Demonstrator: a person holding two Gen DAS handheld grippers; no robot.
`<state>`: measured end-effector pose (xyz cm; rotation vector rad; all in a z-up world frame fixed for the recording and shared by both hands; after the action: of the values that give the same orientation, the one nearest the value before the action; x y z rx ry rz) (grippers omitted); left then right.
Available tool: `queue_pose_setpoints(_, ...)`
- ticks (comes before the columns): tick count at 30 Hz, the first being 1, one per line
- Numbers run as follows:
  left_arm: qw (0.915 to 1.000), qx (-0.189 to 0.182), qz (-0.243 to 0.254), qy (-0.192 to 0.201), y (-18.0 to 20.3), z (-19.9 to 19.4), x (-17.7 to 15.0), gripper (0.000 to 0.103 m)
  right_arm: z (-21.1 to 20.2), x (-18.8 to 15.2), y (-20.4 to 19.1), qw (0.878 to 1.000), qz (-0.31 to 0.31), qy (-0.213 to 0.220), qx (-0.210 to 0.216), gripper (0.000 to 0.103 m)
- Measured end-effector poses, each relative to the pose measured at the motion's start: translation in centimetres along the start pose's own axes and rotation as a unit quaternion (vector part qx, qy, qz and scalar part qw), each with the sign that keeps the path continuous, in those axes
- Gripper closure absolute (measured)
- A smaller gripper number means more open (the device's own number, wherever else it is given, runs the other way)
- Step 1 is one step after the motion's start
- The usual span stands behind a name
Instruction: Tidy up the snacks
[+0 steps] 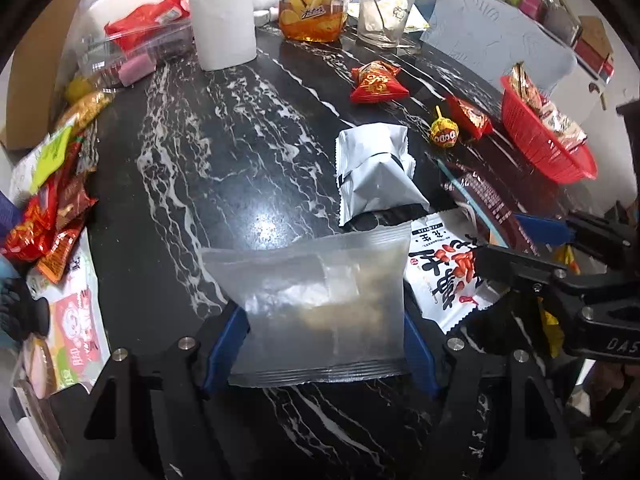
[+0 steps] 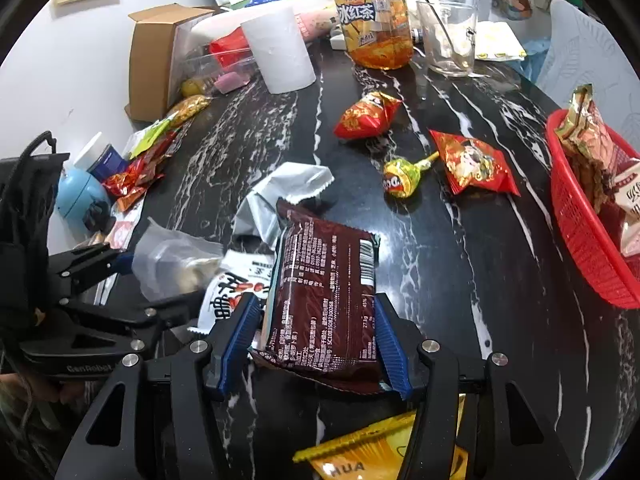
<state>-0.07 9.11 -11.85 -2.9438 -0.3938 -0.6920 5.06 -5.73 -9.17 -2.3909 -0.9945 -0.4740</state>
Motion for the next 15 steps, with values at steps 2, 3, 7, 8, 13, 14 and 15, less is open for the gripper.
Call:
queue_pose_setpoints(2, 0.9999, 0.010, 0.008, 0.002, 0.23, 0.10, -0.04, 0.033, 0.01, -0.13, -0.01, 1.000, -0.002, -0.001, 0.001, 0.043)
queue_pose_setpoints(3, 0.9999, 0.013, 0.011, 0.002, 0.26, 0.17, -0.03, 0.033, 0.02, -0.18, 0.01, 1.000, -0.001, -0.001, 0.001, 0.043)
queue_pose_setpoints(7, 0.9998, 0.016, 0.009, 0.005, 0.13, 0.21, 0.11, 0.033, 0.16, -0.28, 0.29, 1.000, 0.003, -0.001, 0.005, 0.041)
queue_pose_setpoints(8, 0.9998, 0.015, 0.008, 0.007, 0.09, 0.21, 0.13, 0.033, 0.38, -0.27, 0.37, 1.000, 0.005, -0.005, 0.009, 0.039)
queue_pose_setpoints(13, 0.9997, 0.013, 0.008, 0.019, -0.01, 0.01, -0.07, 0.033, 0.72, -0.16, 0.63, 1.000, 0.014, -0.010, 0.022, 0.037)
queue_pose_setpoints(14, 0.9996, 0.015, 0.006, 0.022, -0.09, -0.07, -0.11, 0.035, 0.74, -0.13, 0.64, 0.999, 0.016, -0.011, 0.025, 0.037)
queue_pose_setpoints(15, 0.9996, 0.015, 0.004, 0.023, -0.15, -0.10, -0.13, 0.036, 0.74, -0.09, 0.65, 0.999, 0.019, -0.012, 0.028, 0.037)
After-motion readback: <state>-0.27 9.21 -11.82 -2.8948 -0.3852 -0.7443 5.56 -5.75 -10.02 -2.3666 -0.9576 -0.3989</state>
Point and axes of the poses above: each gripper's, at about its wrist camera, not at the fingertips, and z roughly the way its jaws point, y to its right, x to its top, the point moved 2 cm from there along z, roughly the way its jaws point, and after that the axes turned 6 degrees about x, right-handed, at the moved point
